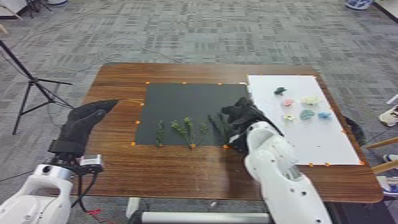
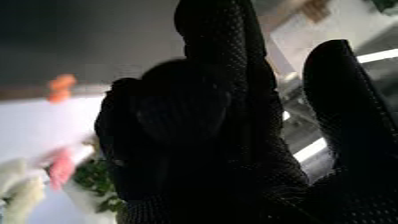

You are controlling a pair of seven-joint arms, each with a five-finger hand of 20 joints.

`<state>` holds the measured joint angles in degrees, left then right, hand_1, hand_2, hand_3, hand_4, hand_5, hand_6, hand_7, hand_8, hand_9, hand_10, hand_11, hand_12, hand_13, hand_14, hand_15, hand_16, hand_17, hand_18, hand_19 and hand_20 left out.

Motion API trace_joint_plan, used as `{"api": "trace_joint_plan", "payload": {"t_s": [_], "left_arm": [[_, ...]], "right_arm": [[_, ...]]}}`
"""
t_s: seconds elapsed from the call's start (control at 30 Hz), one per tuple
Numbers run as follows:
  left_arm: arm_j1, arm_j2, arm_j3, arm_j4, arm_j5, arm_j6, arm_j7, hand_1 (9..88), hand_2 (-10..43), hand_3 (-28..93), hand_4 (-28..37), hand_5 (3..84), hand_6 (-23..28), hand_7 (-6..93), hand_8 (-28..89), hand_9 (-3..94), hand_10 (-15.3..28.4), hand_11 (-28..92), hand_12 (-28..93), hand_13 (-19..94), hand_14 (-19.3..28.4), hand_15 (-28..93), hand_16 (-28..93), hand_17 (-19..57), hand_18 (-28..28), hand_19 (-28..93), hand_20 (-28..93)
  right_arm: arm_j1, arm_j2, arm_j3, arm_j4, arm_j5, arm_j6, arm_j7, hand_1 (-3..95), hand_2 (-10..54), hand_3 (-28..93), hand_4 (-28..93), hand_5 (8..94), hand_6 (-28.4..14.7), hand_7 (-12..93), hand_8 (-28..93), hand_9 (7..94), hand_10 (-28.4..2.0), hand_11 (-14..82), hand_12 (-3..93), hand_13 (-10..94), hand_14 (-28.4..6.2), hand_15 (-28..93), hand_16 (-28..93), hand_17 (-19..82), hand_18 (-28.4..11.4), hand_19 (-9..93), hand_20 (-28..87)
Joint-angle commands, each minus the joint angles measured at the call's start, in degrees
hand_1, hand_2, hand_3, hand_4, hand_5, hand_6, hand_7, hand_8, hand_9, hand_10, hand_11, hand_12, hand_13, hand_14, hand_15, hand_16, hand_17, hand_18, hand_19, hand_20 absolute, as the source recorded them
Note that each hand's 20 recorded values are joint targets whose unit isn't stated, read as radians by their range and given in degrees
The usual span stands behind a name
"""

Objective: Arrange flowers

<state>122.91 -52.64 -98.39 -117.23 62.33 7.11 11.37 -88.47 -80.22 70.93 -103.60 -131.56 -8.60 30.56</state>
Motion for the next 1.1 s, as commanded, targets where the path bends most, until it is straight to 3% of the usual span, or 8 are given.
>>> {"api": "trace_joint_plan", "payload": {"t_s": [0.03, 0.13, 0.2, 0.33, 0.57, 1.1], "left_arm": [[-0.3, -0.02, 0.33, -0.10, -0.26, -1.09, -0.68, 24.8, -9.5, 67, -23.1, 45.8, 2.4, 17.3, -8, 36.9, 11.1, 14, 13, 28, 13.0, 7, 4, -1.1, 10.0, 0, 14], [-0.7, -0.11, 0.74, 0.07, -0.28, -1.19, -0.62, 24.8, -9.5, 67, -23.0, 45.8, 2.4, 17.4, -8, 36.9, 11.1, 14, 13, 28, 13.1, 7, 4, -1.1, 10.0, 0, 14], [-0.7, -0.17, 0.84, 0.07, -0.23, -1.25, -0.52, 24.8, -9.5, 67, -23.0, 45.8, 2.4, 17.3, -8, 36.9, 11.1, 14, 13, 28, 13.1, 7, 4, -1.1, 10.0, 0, 14], [-0.7, -0.20, 0.81, 0.01, -0.26, -0.98, -0.33, 24.8, -9.5, 67, -23.0, 45.7, 2.4, 17.3, -8, 36.9, 11.1, 14, 13, 28, 13.0, 7, 4, -1.1, 10.0, 0, 14], [-0.4, -0.41, 0.66, -0.13, -0.34, -0.79, 0.02, 24.9, -9.5, 67, -23.0, 45.8, 2.4, 17.3, -8, 36.9, 11.0, 14, 13, 28, 13.0, 7, 4, -1.1, 10.0, 0, 14], [-0.2, -0.69, 0.76, -0.24, -0.34, -0.63, 0.12, 24.8, -9.5, 67, -23.0, 45.7, 2.4, 17.4, -8, 36.8, 11.0, 14, 13, 28, 13.0, 7, 4, -1.1, 10.0, 0, 14]], "right_arm": [[-1.2, 0.8, 0.6, -0.7, 7.0, 2.3, -16.4, 25.1, 8.3, 64, -8, 73.2, -5.1, 33, -6, 88.9, -14.7, 28.3, 25.8, 94, -4.3, 52, 33, 66, -13.9, 93, 53], [-0.9, 0.8, 0.8, 1.3, 6.6, 0.0, -21.5, 24.6, 8.7, 64, -9, 67.6, -5.5, 28, -5, 83.0, -15.4, 18.9, 21.5, 92, -5.5, 49, 36, 63, -15.1, 93, 53], [-0.5, 0.8, 1.1, 1.6, 6.1, -3.8, -20.9, 24.0, 9.0, 64, -9, 62.5, -5.9, 27, -5, 78.0, -15.6, 14.3, 18.6, 92, -5.8, 49, 37, 62, -15.4, 93, 53], [0.1, 0.8, 1.5, 3.4, 5.0, -5.3, -22.3, 23.0, 10.2, 65, -10, 54.8, -6.8, 27, -4, 70.6, -15.3, 10.0, 15.2, 92, -6.2, 50, 36, 62, -15.8, 93, 53], [0.5, 1.1, 2.5, 6.1, -3.1, -7.6, -27.8, 20.1, 12.2, 66, -10, 51.4, -6.5, 27, -5, 66.5, -13.9, 8.3, 12.8, 92, -6.4, 51, 35, 62, -16.4, 93, 54], [1.0, 2.4, 2.2, 6.4, -4.8, -5.5, -23.9, 19.3, 12.2, 66, -10, 51.8, -5.6, 28, -6, 65.1, -13.6, 8.5, 11.4, 91, -6.5, 52, 33, 61, -17.0, 93, 54]]}}
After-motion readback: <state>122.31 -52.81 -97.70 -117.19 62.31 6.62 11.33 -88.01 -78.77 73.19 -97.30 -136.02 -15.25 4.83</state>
